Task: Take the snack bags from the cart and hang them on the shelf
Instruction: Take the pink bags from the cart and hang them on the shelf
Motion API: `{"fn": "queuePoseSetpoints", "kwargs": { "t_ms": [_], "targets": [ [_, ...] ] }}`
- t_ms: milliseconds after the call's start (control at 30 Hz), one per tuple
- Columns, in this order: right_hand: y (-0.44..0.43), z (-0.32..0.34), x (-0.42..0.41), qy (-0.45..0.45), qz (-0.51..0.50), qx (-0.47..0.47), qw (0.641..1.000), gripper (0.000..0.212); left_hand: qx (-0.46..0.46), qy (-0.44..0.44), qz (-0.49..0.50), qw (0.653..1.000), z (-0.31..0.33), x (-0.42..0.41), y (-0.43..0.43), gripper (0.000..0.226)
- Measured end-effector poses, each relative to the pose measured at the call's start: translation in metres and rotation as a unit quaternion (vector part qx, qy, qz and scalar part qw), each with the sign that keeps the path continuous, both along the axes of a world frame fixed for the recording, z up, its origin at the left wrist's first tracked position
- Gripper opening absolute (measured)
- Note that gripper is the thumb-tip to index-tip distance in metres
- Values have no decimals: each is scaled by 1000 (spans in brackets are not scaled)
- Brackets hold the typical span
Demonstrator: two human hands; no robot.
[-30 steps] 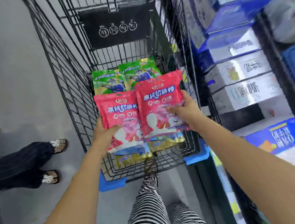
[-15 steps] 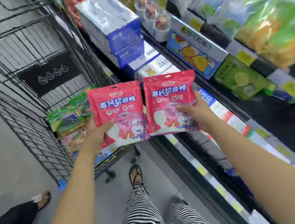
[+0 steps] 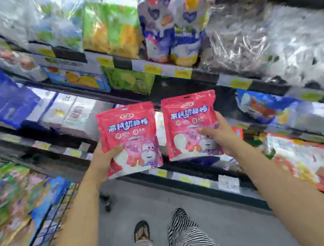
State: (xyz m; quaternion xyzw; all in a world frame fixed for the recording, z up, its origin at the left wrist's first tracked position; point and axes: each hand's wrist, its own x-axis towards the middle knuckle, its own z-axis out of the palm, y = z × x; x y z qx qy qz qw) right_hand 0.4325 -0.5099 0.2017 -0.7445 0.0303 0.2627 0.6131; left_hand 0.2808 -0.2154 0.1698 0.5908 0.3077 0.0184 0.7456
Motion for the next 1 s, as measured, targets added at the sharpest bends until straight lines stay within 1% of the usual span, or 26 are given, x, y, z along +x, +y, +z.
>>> {"fn": "queuePoseSetpoints", "kwargs": {
  "t_ms": [100,200,233,267,300,400,433,567,667,833,1000],
  "targets": [
    [-40,-8,-7,18,-61,-17,998,64,0,5,-53,999,-4,25,-23,62],
    [-68,-16,-9,24,-97,-32,994,69,-1,14,-100,995,-11,48,-36,79],
    [-75,-22,-9,26,-108,-32,993,74,1,18,-109,994,-16,55,-39,82],
    [-81,-29,-9,26,-118,-32,992,78,10,18,-120,993,-20,62,-43,81],
    [-85,-35,-9,19,-128,-31,991,77,16,16,-129,991,-26,69,-47,76],
    [-95,-56,-7,-5,-151,-3,989,65,40,-11,-156,987,-47,88,-59,46],
    [-97,-64,-6,-12,-157,3,988,63,44,-24,-161,986,-53,94,-63,40],
    [-102,-100,4,-35,-183,42,982,64,53,-63,-184,980,-87,116,-73,41],
    [-104,-121,13,-59,-190,71,977,60,66,-101,-197,973,-116,134,-74,42],
    [-109,-164,29,-139,-204,90,965,58,102,-185,-194,958,-157,151,-77,34],
    [-107,-187,36,-221,-193,99,951,49,116,-261,-179,942,-188,161,-75,35]
  ]
}}
